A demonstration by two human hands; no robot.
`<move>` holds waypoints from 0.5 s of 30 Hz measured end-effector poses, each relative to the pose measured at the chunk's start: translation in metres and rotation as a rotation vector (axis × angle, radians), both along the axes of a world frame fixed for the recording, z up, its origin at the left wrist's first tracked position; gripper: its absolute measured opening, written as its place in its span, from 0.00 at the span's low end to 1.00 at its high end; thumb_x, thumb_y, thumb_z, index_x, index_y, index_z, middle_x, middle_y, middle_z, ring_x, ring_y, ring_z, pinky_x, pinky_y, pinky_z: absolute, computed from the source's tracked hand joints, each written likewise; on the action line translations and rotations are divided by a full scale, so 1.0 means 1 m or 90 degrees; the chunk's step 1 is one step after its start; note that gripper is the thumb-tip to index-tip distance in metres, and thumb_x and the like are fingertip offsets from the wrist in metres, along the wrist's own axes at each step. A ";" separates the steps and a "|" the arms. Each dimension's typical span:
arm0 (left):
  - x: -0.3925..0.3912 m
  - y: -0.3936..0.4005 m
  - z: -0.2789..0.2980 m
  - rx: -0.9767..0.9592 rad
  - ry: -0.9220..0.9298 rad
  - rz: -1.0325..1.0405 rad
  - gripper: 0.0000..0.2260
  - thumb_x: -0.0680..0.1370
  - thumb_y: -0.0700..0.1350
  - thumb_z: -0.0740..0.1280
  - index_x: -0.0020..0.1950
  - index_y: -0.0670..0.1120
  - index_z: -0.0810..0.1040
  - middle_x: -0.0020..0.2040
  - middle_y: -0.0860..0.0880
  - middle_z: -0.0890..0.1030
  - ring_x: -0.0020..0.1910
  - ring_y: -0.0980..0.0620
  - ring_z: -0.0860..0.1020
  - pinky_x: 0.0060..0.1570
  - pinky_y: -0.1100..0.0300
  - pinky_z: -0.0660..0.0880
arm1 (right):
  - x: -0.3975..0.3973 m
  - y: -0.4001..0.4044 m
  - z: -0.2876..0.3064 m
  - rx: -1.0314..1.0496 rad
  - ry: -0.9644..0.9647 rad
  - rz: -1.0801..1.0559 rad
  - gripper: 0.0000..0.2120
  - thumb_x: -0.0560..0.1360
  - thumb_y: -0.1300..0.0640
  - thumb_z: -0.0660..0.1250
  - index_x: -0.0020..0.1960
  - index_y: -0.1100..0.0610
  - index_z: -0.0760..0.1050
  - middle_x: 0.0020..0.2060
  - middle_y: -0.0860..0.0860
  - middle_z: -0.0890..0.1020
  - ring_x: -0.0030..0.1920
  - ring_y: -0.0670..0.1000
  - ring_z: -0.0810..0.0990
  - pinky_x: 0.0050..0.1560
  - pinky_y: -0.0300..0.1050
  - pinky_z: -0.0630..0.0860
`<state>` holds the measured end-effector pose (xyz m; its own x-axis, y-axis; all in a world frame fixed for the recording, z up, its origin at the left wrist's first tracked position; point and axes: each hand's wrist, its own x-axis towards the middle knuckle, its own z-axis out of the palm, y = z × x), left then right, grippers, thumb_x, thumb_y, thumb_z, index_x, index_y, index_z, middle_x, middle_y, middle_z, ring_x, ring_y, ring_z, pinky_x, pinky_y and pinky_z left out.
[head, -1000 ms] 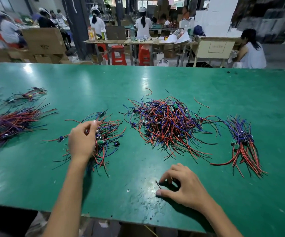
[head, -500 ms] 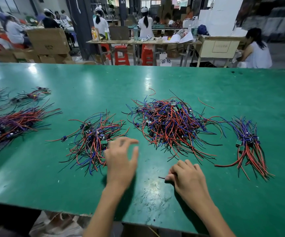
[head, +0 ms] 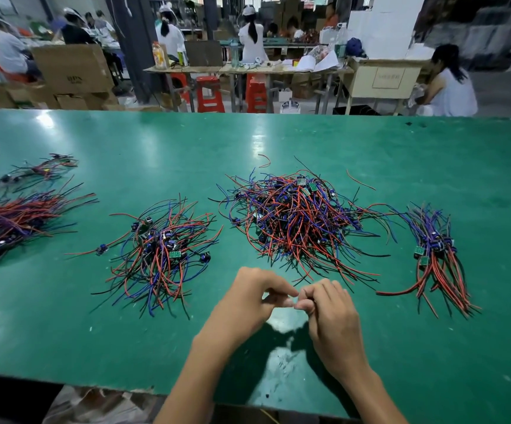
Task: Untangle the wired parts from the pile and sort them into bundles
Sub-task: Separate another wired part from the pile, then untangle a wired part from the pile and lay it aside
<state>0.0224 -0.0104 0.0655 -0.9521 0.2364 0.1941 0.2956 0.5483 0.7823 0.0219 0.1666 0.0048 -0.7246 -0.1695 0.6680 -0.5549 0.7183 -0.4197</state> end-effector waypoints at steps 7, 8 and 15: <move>-0.015 -0.047 0.011 0.027 0.185 0.235 0.09 0.74 0.33 0.74 0.50 0.46 0.87 0.44 0.54 0.85 0.43 0.59 0.82 0.50 0.68 0.75 | 0.002 0.001 0.002 -0.090 -0.039 -0.018 0.15 0.84 0.46 0.57 0.53 0.54 0.77 0.48 0.45 0.78 0.47 0.49 0.75 0.50 0.46 0.71; -0.019 -0.060 0.012 0.035 0.216 0.320 0.08 0.75 0.34 0.74 0.50 0.46 0.87 0.45 0.53 0.85 0.44 0.59 0.82 0.51 0.65 0.76 | 0.002 0.002 0.003 -0.104 -0.058 -0.028 0.14 0.84 0.46 0.56 0.56 0.53 0.77 0.49 0.43 0.78 0.46 0.48 0.75 0.49 0.46 0.71; -0.060 -0.116 -0.013 -0.153 -0.003 0.646 0.10 0.79 0.38 0.67 0.56 0.43 0.86 0.59 0.37 0.78 0.62 0.38 0.71 0.63 0.50 0.66 | 0.001 -0.001 0.001 -0.046 -0.201 -0.007 0.07 0.83 0.49 0.59 0.57 0.48 0.74 0.46 0.39 0.76 0.46 0.46 0.75 0.50 0.46 0.73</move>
<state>-0.0375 -0.1263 0.0527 -0.7261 -0.6428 0.2441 -0.3934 0.6795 0.6193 0.0232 0.1654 0.0063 -0.8995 -0.1216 0.4197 -0.3818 0.6858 -0.6196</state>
